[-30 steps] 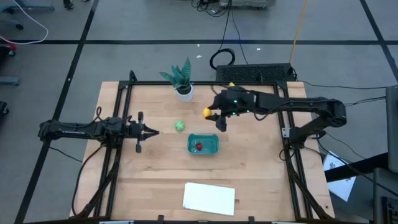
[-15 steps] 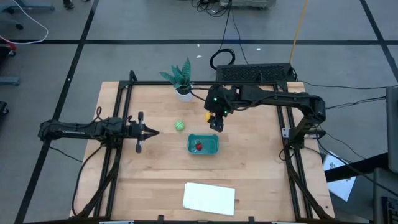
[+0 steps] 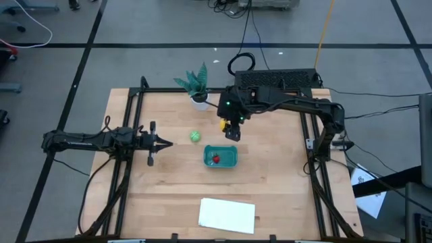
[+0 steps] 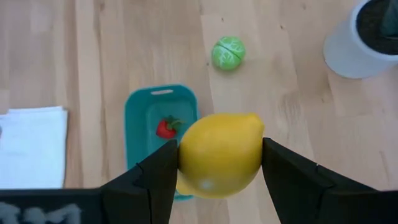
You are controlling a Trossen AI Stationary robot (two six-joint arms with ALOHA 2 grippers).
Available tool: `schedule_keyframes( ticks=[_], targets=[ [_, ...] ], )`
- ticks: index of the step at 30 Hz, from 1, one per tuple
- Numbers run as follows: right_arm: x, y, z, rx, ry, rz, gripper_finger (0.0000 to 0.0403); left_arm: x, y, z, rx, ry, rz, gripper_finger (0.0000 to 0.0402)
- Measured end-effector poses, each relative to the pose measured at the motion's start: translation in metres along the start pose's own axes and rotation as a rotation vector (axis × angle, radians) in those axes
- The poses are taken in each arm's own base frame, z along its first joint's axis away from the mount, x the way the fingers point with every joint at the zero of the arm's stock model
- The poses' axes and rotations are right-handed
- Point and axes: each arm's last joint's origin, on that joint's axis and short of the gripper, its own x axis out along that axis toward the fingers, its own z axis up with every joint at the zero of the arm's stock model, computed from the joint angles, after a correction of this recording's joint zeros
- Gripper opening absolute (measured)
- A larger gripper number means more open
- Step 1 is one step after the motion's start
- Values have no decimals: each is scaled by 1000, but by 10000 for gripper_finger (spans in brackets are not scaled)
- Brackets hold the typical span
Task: Pick and placing Produce into tupperware
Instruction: Put the yellow lemon into the blue container
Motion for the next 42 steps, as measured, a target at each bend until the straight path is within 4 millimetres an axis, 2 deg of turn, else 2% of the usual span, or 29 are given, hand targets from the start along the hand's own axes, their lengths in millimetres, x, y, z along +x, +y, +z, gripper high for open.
schedule_keyframes(
  ticks=[10, 14, 21, 27, 32, 42],
  targets=[
    [12, -2, -2, 8, 59, 1, 198, 0, 0, 0, 0, 3, 0, 26],
    [13, 7, -2, -14, 44, 11, 198, 0, 0, 0, 0, 6, 0, 26],
    [34, 21, -14, -28, 96, 27, 198, 0, 0, -1, -1, 6, 0, 26],
    [56, 25, -26, -32, 121, 34, 198, 0, 0, -1, -1, 7, -1, 26],
    [65, 22, -35, -60, 158, 92, 198, 0, 0, -1, -1, 7, -1, 26],
    [64, 6, -34, -120, 143, 185, 199, 0, 0, -1, -1, 8, -1, 26]
  ],
)
